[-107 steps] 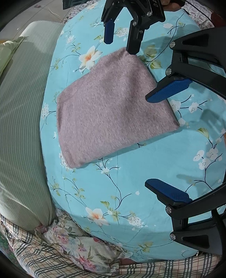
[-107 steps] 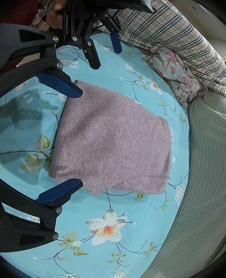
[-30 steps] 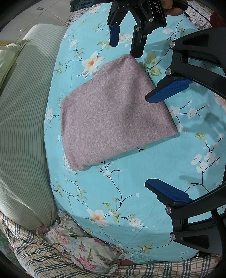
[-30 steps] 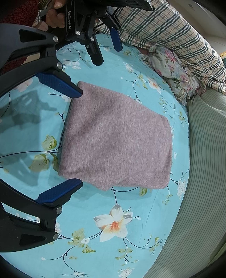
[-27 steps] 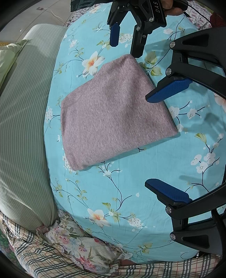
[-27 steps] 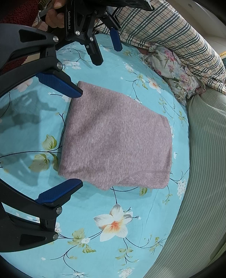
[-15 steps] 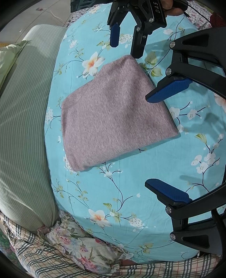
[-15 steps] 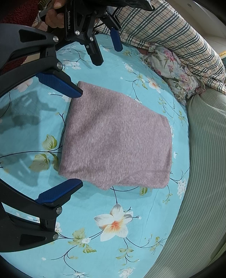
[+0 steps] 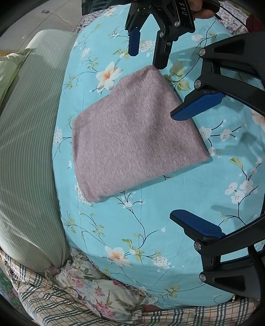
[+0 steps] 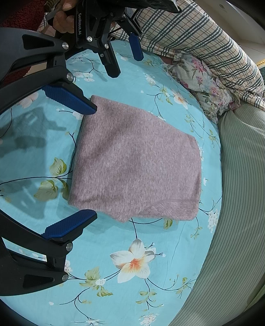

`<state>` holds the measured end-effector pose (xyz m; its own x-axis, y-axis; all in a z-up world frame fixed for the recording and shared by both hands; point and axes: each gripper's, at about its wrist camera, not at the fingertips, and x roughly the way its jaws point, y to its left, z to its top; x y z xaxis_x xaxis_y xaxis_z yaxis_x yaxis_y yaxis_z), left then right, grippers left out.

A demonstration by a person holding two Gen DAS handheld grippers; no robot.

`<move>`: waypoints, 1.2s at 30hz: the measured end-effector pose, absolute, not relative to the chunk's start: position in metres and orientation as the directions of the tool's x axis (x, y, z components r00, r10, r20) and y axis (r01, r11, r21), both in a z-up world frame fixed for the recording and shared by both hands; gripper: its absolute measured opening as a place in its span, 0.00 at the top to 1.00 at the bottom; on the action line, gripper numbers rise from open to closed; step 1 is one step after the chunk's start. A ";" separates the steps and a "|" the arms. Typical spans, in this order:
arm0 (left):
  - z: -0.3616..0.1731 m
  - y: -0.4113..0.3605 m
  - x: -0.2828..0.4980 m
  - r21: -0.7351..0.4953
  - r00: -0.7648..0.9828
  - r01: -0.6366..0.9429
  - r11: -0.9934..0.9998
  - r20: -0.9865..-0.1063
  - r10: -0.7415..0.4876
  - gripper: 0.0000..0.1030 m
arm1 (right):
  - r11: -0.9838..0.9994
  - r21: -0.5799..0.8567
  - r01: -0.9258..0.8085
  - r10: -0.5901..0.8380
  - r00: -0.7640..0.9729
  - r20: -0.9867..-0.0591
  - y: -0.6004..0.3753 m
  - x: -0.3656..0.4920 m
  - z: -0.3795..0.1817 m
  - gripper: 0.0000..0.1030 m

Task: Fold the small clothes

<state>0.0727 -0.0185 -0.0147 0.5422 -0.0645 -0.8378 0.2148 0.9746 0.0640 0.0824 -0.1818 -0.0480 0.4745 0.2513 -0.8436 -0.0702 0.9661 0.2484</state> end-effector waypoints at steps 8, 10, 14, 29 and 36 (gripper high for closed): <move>-0.015 -0.020 0.074 0.066 0.541 0.225 0.972 -0.838 -0.069 0.13 | 0.966 0.250 -0.069 0.252 0.476 -0.842 -0.183 0.082 -0.046 0.09; -0.015 -0.021 0.074 0.066 0.542 0.225 0.972 -0.838 -0.068 0.13 | 0.966 0.249 -0.068 0.251 0.476 -0.843 -0.183 0.081 -0.046 0.09; -0.015 -0.020 0.074 0.066 0.541 0.225 0.972 -0.838 -0.068 0.13 | 0.966 0.250 -0.069 0.252 0.476 -0.843 -0.184 0.082 -0.046 0.09; -0.015 -0.021 0.075 0.068 0.541 0.227 0.972 -0.838 -0.068 0.13 | 0.965 0.254 -0.061 0.252 0.479 -0.841 -0.188 0.084 -0.046 0.09; -0.017 -0.021 0.077 0.071 0.540 0.236 0.969 -0.839 -0.069 0.13 | 0.965 0.255 -0.059 0.252 0.481 -0.840 -0.190 0.084 -0.046 0.09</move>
